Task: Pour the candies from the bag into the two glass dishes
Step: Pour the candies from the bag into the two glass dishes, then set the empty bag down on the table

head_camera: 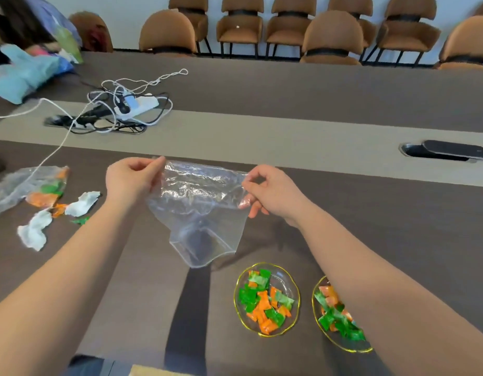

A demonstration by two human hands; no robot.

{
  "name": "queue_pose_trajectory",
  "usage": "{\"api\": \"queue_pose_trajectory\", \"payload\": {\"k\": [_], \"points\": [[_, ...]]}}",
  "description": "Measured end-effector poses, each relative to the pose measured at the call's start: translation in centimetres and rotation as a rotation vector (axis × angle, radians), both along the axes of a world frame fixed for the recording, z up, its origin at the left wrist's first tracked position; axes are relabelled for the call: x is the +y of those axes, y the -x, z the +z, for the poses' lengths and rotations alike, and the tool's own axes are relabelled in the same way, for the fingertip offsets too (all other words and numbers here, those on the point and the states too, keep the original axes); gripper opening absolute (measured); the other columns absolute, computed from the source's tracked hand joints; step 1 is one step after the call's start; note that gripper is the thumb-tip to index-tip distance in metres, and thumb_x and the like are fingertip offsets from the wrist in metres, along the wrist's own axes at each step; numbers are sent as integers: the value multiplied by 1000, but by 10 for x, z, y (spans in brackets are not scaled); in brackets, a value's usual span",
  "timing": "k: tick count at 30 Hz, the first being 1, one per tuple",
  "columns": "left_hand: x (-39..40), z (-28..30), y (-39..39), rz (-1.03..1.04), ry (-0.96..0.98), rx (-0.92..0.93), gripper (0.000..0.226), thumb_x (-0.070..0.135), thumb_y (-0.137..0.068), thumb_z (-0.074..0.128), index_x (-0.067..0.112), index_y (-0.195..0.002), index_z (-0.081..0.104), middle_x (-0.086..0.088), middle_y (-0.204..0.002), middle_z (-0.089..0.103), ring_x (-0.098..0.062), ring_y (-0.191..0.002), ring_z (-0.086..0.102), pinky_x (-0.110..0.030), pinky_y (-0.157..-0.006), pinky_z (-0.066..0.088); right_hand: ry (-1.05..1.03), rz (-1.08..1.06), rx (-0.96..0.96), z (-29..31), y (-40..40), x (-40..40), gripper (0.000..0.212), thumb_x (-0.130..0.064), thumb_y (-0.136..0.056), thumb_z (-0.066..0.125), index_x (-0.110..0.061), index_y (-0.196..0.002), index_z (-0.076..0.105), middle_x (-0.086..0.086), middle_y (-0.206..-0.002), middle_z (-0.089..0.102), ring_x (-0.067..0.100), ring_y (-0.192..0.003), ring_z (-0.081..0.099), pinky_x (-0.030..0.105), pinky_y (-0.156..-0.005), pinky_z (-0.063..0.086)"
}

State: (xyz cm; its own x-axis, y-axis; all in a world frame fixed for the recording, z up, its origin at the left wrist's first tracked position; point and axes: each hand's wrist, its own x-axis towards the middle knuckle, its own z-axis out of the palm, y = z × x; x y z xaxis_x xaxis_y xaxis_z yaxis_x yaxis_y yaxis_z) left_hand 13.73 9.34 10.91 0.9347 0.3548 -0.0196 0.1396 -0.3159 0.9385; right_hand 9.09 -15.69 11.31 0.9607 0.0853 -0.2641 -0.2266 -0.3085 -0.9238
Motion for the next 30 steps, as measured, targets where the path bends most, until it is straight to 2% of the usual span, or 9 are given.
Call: {"api": "queue_pose_trajectory", "payload": {"k": [3, 8, 11, 14, 17, 20, 23, 27, 30], "points": [[25, -22, -11, 41, -92, 65, 31, 46, -65, 70, 18, -54, 68, 14, -38, 58, -16, -52, 51, -31, -64, 45, -27, 31, 115, -22, -11, 25, 6, -17, -94, 48, -17, -88, 46, 10, -64, 70, 19, -37, 57, 23, -36, 27], [41, -53, -27, 30, -311, 186, 33, 41, -73, 65, 14, -54, 62, 2, -46, 58, -21, -56, 53, -30, -63, 45, -63, 7, 274, -55, -31, 51, 6, -22, -98, 40, -17, -95, 42, 11, -60, 68, 17, -35, 52, 20, -34, 25], [43, -73, -34, -9, -411, 268, 31, 40, -78, 62, 18, -55, 62, 4, -49, 58, -22, -60, 56, -24, -52, 38, -30, -5, 383, -80, -43, 58, 8, -23, -99, 37, -16, -94, 39, 11, -57, 67, 14, -31, 49, 19, -34, 21], [44, -95, -38, -36, -441, 330, 35, 37, -80, 61, 14, -53, 61, 4, -50, 58, -25, -66, 60, -27, -56, 37, -80, -68, 506, -105, -52, 63, 13, -20, -100, 35, -17, -87, 37, 13, -55, 65, 13, -30, 43, 17, -34, 17], [42, -117, -41, -3, -391, 361, 40, 47, -78, 62, 9, -87, 70, -6, -78, 71, -26, -90, 66, -27, -71, 44, -62, -103, 552, -131, -53, 71, 13, -19, -100, 34, -17, -86, 36, 15, -65, 65, 16, -38, 43, 19, -35, 19], [42, -136, -30, -11, -229, 442, 69, 54, -77, 61, 11, -130, 51, -6, -116, 61, -15, -100, 62, -26, -82, 41, -31, -153, 549, -159, -50, 75, 9, -19, -99, 36, -17, -89, 37, 13, -72, 64, 21, -45, 52, 19, -35, 31], [53, -157, -15, -74, -27, 556, 81, 56, -71, 66, 16, -136, 41, -5, -113, 65, 1, -64, 65, -24, -66, 48, -41, -211, 556, -182, -50, 70, 14, -10, -95, 40, -14, -82, 41, 14, -74, 54, 29, -55, 53, 24, -47, 49], [66, -182, -4, -91, -91, 617, 53, 23, -74, 74, 12, -123, 55, -9, -98, 67, -22, -82, 63, -31, -82, 48, -72, -188, 605, -197, -49, 69, 18, -1, -88, 40, -17, -81, 44, 9, -70, 36, 24, -56, 36, 23, -45, 48], [71, -197, -3, -105, -224, 663, 41, 16, -73, 71, 9, -112, 63, -8, -90, 68, -27, -82, 64, -38, -86, 53, -10, -169, 504, -205, -50, 72, 13, 0, -89, 46, -10, -90, 55, 10, -82, 53, 24, -72, 55, 30, -65, 57]]}}
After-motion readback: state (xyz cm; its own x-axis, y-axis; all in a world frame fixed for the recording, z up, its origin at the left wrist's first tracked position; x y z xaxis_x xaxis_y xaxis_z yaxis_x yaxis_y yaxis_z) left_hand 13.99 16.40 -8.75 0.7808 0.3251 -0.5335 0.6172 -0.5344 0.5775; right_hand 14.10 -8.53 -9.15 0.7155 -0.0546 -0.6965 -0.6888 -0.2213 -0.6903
